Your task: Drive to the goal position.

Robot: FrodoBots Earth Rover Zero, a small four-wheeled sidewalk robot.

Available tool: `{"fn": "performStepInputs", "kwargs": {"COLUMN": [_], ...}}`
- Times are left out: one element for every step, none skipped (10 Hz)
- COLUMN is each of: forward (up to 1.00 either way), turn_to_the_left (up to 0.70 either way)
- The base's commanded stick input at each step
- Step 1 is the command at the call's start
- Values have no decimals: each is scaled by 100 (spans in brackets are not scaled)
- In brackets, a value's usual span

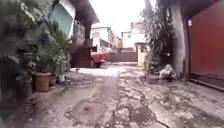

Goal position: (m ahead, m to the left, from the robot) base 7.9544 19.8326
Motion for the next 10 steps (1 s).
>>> {"fn": "performStepInputs", "kwargs": {"forward": [30, 30, 30, 30, 30, 30, 30, 30, 30, 30], "turn_to_the_left": [0, 0, 0, 0, 0, 0, 0, 0, 0, 0]}}
